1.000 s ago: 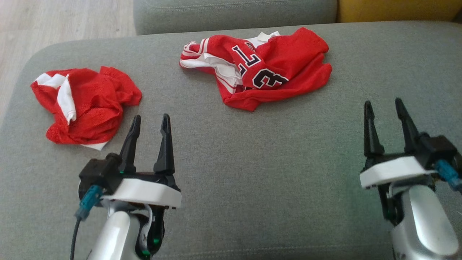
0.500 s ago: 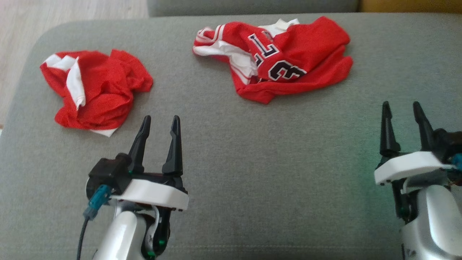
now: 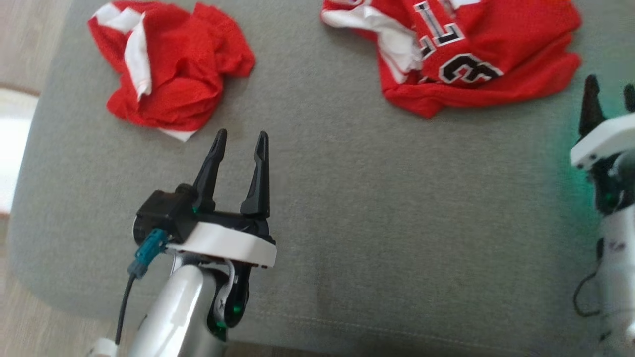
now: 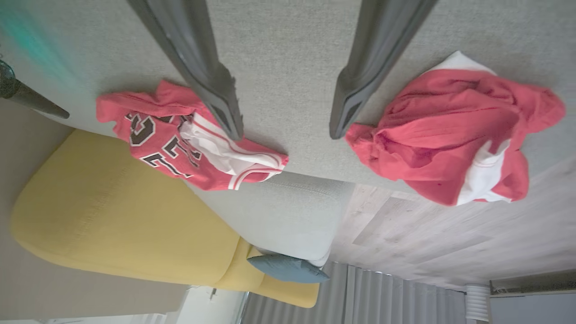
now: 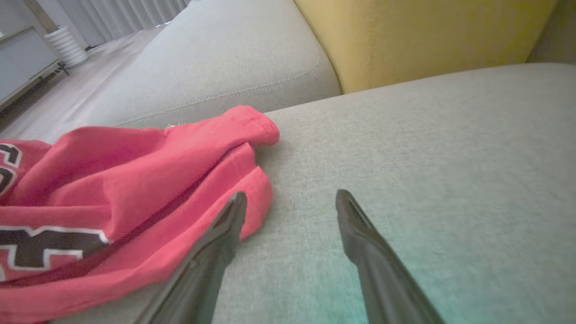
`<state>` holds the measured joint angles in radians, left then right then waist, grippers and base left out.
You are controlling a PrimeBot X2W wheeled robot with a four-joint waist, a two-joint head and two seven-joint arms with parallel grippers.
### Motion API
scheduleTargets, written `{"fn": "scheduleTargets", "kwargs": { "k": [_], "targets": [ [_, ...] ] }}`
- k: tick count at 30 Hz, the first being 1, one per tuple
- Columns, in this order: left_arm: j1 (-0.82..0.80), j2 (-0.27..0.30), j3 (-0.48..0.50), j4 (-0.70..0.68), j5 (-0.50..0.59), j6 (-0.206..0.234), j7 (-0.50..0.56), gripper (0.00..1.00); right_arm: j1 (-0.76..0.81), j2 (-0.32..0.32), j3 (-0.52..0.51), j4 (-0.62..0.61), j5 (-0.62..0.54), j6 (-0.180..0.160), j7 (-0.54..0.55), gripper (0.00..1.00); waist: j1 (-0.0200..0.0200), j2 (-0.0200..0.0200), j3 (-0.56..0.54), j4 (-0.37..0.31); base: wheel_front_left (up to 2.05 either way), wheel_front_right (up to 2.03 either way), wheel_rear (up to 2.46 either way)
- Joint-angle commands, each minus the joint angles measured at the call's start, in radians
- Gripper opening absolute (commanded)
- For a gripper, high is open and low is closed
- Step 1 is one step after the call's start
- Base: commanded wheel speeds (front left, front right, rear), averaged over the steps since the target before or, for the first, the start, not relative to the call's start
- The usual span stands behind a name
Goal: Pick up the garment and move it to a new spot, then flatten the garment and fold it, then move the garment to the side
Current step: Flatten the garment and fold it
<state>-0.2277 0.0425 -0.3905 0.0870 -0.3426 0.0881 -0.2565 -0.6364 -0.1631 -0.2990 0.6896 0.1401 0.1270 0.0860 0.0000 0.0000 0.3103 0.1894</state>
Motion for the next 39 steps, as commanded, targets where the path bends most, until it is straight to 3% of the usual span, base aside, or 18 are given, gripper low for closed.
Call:
{"fn": "scheduleTargets", "kwargs": {
  "k": [1, 12, 13, 14, 29, 39],
  "targets": [
    [-0.038, 0.008, 0.023, -0.037, -0.003, 0.002, -0.005, 1.0, -0.046, -0.012, 0.022, -0.013, 0.008, 0.004, 0.01, 1.0, 0.0, 0.0, 0.043, 0.04, 0.0, 0.0, 0.0],
    [-0.068, 0.008, 0.014, -0.043, -0.022, 0.015, -0.005, 1.0, -0.201, -0.111, 0.112, 0.207, 0.042, 0.004, 0.089, 1.0, 0.0, 0.0, 0.092, 0.067, 0.0, 0.0, 0.0],
    [-0.069, 0.008, 0.014, -0.043, -0.022, 0.017, -0.005, 1.0, -0.207, -0.112, 0.127, 0.219, 0.052, 0.004, 0.094, 0.4, 0.0, 0.0, 0.092, 0.064, 0.0, 0.0, 0.0],
    [-0.069, 0.008, 0.014, -0.043, -0.023, 0.018, -0.005, 1.0, -0.214, -0.113, 0.143, 0.227, 0.063, 0.004, 0.095, 0.0, 0.0, 0.0, 0.091, 0.058, 0.0, 0.0, 0.0],
    [-0.032, 0.008, 0.051, -0.018, 0.0, 0.003, -0.005, 1.0, -0.143, -0.14, 0.328, 0.15, 0.203, 0.004, -0.018, 0.0, 0.0, 0.0, -0.044, -0.082, 0.0, 0.0, 0.0],
    [0.042, 0.008, 0.083, -0.011, 0.015, -0.009, -0.005, 1.0, 0.045, -0.164, 0.248, -0.019, 0.228, 0.004, 0.015, 0.0, 0.0, 0.0, -0.164, -0.178, 0.0, 0.0, 0.0]
  ]
}}
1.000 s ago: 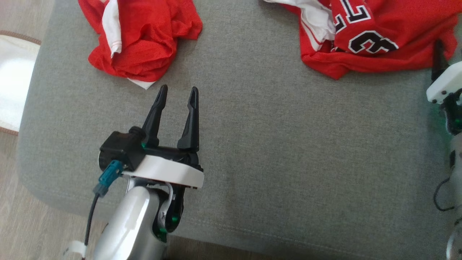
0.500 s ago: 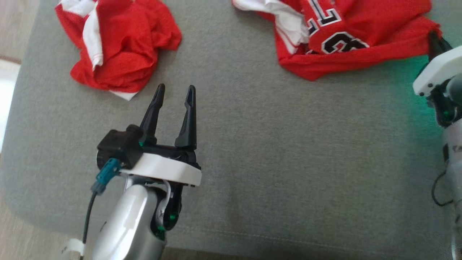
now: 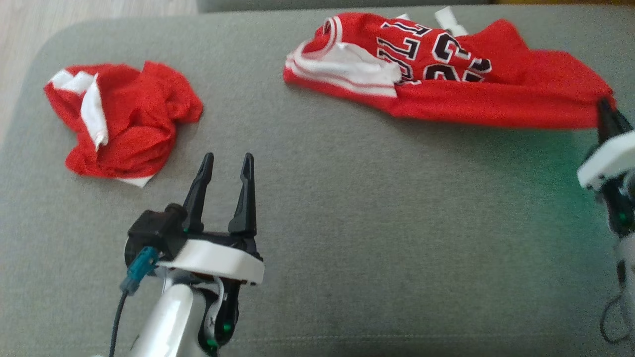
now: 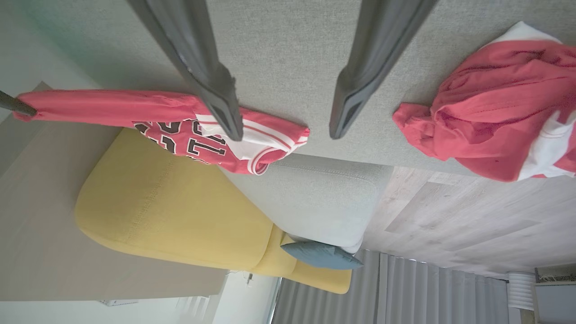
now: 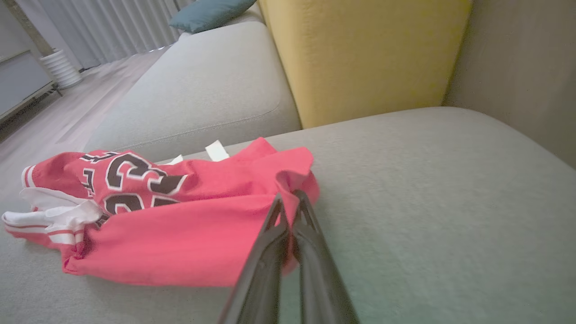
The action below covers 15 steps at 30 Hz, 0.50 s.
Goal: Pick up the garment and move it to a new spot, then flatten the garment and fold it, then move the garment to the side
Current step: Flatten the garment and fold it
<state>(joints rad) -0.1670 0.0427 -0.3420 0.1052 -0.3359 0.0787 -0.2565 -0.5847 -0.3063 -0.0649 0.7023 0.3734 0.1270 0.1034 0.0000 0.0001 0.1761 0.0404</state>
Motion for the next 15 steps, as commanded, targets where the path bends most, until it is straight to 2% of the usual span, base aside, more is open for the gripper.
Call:
{"fn": "scheduleTargets", "kwargs": {
  "k": [1, 4, 7, 12, 13, 14, 15],
  "targets": [
    [-0.012, 0.008, 0.036, -0.029, 0.009, 0.0, -0.005, 1.0, 0.015, -0.019, -0.007, -0.05, -0.013, 0.004, 0.006, 0.0, 0.0, -0.0001, -0.039, -0.034, 0.0, 0.0, 0.0],
    [0.006, 0.008, 0.04, -0.03, 0.01, -0.001, -0.005, 1.0, 0.08, -0.003, -0.074, -0.11, -0.048, 0.004, 0.036, 0.0, 0.0, -0.0001, -0.061, -0.047, 0.0, 0.0, 0.0],
    [0.023, 0.008, 0.044, -0.03, 0.011, -0.003, -0.005, 1.0, 0.164, 0.044, -0.16, -0.203, -0.094, 0.004, 0.082, 0.0, 0.0, -0.0001, -0.081, -0.054, 0.0, 0.0, 0.0],
    [0.03, 0.008, 0.05, -0.031, 0.015, -0.006, -0.005, 1.0, 0.239, 0.109, -0.227, -0.312, -0.147, 0.004, 0.13, 0.0, 0.0, -0.0001, -0.09, -0.057, 0.0, 0.0, 0.0],
    [0.03, 0.008, 0.05, -0.031, 0.016, -0.007, -0.005, 1.0, 0.247, 0.117, -0.233, -0.331, -0.166, 0.004, 0.125, 0.28, 0.0, -0.0001, -0.091, -0.057, 0.0, 0.0, 0.0],
    [0.03, 0.008, 0.051, -0.031, 0.017, -0.007, -0.005, 1.0, 0.253, 0.123, -0.242, -0.346, -0.188, 0.004, 0.116, 1.0, 0.0, -0.0001, -0.092, -0.057, 0.0, 0.0, 0.0],
    [0.03, 0.008, 0.051, -0.031, 0.018, -0.008, -0.005, 1.0, 0.256, 0.132, -0.253, -0.358, -0.208, 0.004, 0.106, 1.0, 0.0, -0.0001, -0.092, -0.056, 0.0, 0.0, 0.0]
  ]
}}
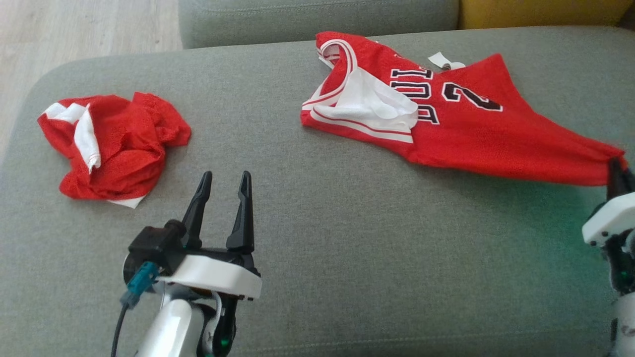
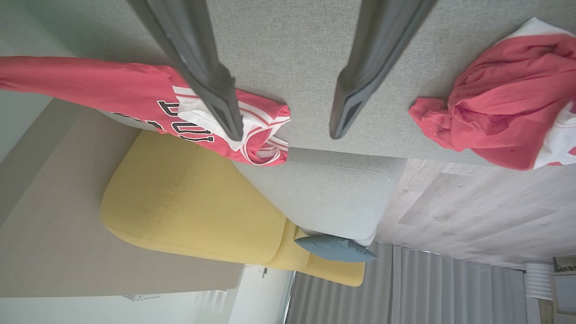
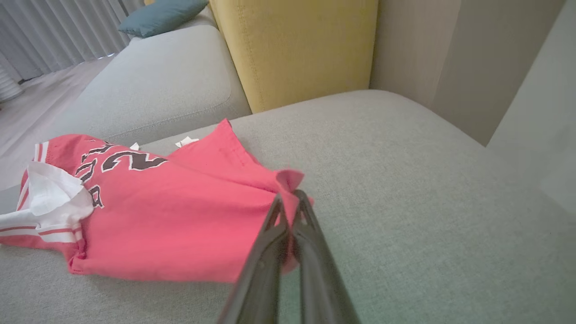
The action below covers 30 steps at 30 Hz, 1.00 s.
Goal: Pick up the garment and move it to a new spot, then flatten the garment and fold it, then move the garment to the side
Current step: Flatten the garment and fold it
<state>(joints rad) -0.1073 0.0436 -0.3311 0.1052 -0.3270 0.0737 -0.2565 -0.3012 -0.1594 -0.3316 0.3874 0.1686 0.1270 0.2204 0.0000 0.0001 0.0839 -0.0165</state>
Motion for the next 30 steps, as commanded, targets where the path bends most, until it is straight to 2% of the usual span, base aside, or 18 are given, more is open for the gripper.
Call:
{"fn": "scheduleTargets", "kwargs": {
  "k": [1, 8, 19, 25, 30],
  "targets": [
    [-0.03, 0.007, 0.041, -0.031, 0.009, -0.003, -0.005, 1.0, -0.026, -0.005, 0.008, -0.054, -0.019, 0.004, -0.02, 1.0, 0.0, -0.0001, 0.0, 0.002, 0.0, 0.0, 0.0],
    [-0.03, 0.007, 0.043, -0.032, 0.011, -0.003, -0.005, 1.0, -0.003, 0.046, 0.06, -0.128, -0.032, 0.004, -0.114, 1.0, 0.0, -0.0001, -0.01, 0.006, 0.0, 0.0, 0.0],
    [-0.021, 0.007, 0.051, -0.034, 0.018, -0.008, -0.005, 1.0, 0.117, 0.092, 0.288, -0.203, 0.056, 0.004, -0.259, 1.0, 0.0, -0.0001, -0.021, 0.009, 0.0, 0.0, 0.0],
    [-0.031, 0.007, 0.029, -0.036, 0.021, -0.008, -0.005, 1.0, 0.101, 0.097, 0.331, -0.179, 0.049, 0.004, -0.281, 1.0, 0.0, -0.0001, 0.001, 0.053, 0.0, 0.0, 0.0],
    [-0.047, 0.007, 0.008, -0.037, 0.01, -0.004, -0.005, 1.0, 0.022, 0.067, 0.358, -0.152, 0.033, 0.004, -0.26, 1.0, 0.0, -0.0001, 0.041, 0.122, 0.0, 0.0, 0.0]
  ]
}}
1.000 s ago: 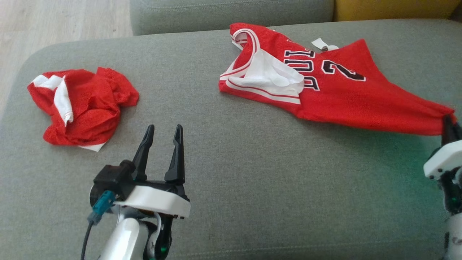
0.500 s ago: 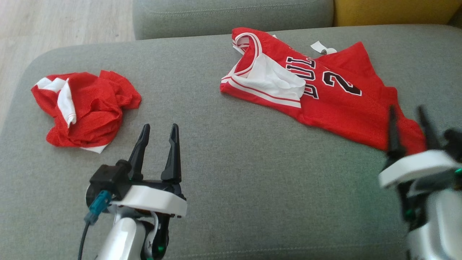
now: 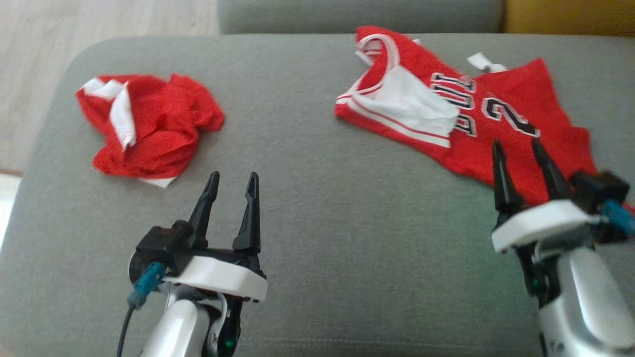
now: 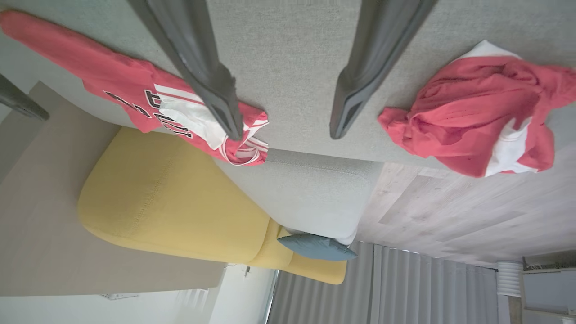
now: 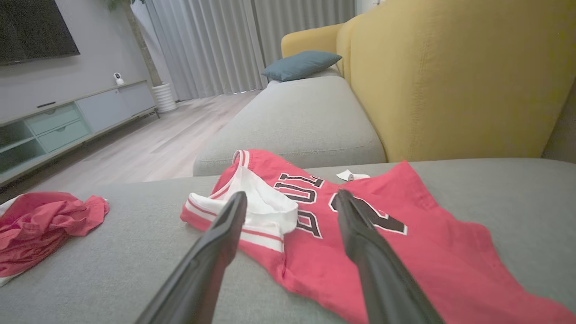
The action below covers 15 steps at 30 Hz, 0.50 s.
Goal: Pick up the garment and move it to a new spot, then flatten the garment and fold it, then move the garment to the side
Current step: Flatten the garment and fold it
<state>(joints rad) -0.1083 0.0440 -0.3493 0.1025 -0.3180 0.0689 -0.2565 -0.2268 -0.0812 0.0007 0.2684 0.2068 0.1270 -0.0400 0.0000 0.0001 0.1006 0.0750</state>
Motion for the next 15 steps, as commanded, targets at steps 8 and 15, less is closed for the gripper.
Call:
{"fn": "scheduleTargets", "kwargs": {
  "k": [8, 15],
  "targets": [
    [-0.074, 0.006, -0.013, -0.037, -0.023, 0.014, -0.005, 1.0, -0.261, -0.08, 0.044, 0.139, 0.013, 0.004, 0.075, 1.0, 0.0, -0.0001, 0.103, 0.164, 0.0, 0.0, 0.0],
    [-0.095, 0.006, -0.038, -0.043, -0.044, 0.026, -0.005, 1.0, -0.425, -0.155, 0.067, 0.354, 0.018, 0.004, 0.084, 1.0, 0.0, -0.0001, 0.161, 0.259, 0.0, 0.0, 0.0]
  ]
}}
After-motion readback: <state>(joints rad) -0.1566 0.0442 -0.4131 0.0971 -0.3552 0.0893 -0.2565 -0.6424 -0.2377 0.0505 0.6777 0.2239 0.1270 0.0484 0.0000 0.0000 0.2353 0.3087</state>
